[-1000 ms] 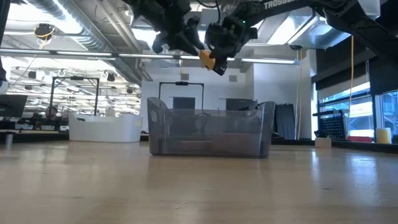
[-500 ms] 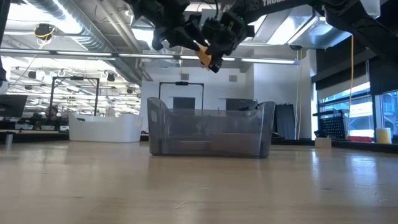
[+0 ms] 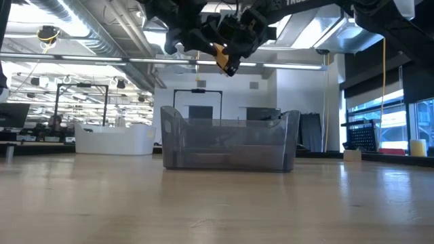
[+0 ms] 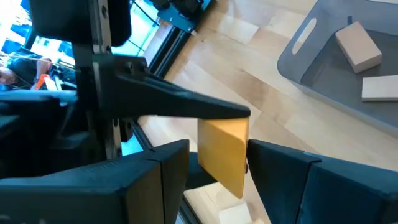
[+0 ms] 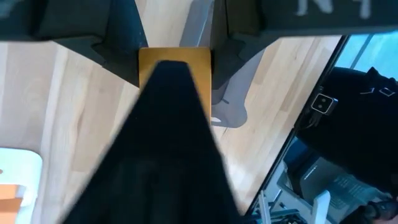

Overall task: Sort & place blocks by color
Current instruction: Put the yellow block into the white bin

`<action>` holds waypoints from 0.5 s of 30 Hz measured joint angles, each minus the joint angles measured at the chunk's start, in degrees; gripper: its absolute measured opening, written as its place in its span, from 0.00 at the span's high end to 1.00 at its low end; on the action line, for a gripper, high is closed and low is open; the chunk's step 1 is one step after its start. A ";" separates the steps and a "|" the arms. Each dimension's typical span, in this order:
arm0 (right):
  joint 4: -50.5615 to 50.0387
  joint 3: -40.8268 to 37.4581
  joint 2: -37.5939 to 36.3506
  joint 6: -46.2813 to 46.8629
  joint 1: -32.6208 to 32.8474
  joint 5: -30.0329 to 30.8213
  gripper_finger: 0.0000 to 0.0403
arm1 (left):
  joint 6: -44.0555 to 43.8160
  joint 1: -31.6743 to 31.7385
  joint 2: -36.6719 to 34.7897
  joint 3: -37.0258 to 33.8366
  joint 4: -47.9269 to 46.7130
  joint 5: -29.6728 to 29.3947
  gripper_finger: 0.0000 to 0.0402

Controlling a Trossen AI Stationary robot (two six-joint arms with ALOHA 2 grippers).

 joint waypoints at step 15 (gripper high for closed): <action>-0.87 -0.13 0.00 -1.97 0.05 -1.20 0.67 | 0.10 -1.45 1.99 0.04 0.72 -1.91 0.62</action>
